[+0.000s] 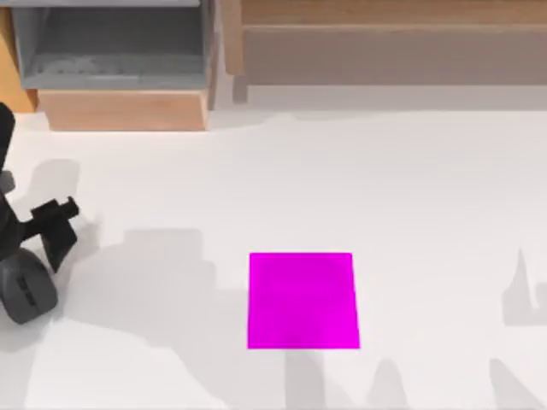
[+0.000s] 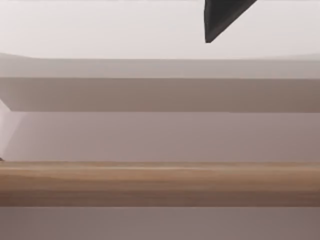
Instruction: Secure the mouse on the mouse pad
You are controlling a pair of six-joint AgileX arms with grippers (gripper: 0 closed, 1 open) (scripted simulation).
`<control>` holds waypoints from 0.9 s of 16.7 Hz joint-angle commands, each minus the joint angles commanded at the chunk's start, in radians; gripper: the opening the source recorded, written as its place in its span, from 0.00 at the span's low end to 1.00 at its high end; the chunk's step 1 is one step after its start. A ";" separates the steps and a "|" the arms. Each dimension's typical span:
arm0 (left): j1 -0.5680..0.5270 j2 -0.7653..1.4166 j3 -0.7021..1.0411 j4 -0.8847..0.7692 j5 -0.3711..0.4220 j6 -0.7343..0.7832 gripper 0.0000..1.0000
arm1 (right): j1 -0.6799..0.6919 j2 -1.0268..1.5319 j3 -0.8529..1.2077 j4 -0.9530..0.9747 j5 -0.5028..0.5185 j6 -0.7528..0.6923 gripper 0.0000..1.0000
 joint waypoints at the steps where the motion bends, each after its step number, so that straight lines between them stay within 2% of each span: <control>1: 0.000 0.000 0.000 0.000 0.000 0.000 0.32 | 0.000 0.000 0.000 0.000 0.000 0.000 1.00; 5: 0.000 0.000 0.000 0.000 0.000 0.000 0.02 | 0.000 0.000 0.000 0.000 0.000 0.000 1.00; 13: 0.000 0.000 0.000 0.000 0.000 0.000 0.00 | 0.000 0.000 0.000 0.000 0.000 0.000 1.00; 15: 0.001 -0.063 0.022 -0.058 -0.020 0.010 0.00 | 0.000 0.000 0.000 0.000 0.000 0.000 1.00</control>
